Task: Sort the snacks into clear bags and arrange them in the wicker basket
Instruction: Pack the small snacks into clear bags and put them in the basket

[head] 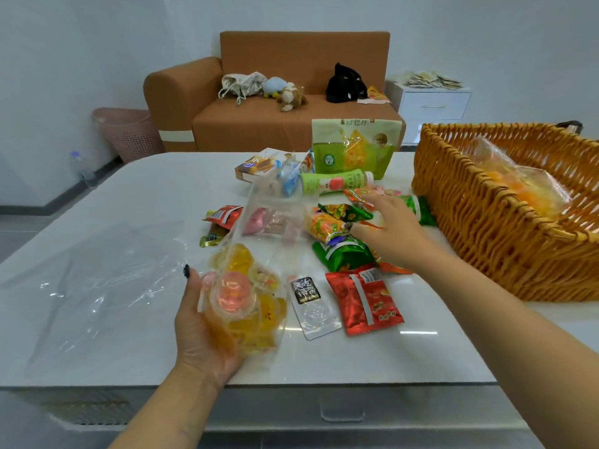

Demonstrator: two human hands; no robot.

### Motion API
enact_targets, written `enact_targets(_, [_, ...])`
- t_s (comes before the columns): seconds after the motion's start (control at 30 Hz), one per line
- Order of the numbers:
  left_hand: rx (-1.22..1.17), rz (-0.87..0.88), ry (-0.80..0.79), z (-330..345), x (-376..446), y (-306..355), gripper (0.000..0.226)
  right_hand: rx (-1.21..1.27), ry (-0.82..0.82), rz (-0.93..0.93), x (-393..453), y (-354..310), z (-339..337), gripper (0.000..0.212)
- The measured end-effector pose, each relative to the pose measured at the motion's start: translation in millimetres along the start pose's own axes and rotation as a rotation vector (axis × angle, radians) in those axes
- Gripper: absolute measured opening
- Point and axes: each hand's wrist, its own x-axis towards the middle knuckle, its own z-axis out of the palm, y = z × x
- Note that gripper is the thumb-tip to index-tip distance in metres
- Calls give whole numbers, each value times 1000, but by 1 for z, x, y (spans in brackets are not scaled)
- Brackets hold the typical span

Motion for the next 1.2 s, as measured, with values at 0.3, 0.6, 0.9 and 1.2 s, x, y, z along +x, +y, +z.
enact_targets(0.3, [-32,-54,84,4,1,-1,75,-248,-274,44,-6,7,57,79])
enact_targets(0.6, [-4,-69,81,6,2,-2,80,-155,233,85,30,10,48,57])
enact_targets(0.9, [-3,-127,113,9,2,0,82,-79,254,167,53,77,51,39])
enact_targets(1.2, [-45,-202,108,6,9,3,94,-338,289,209,63,70,32,84])
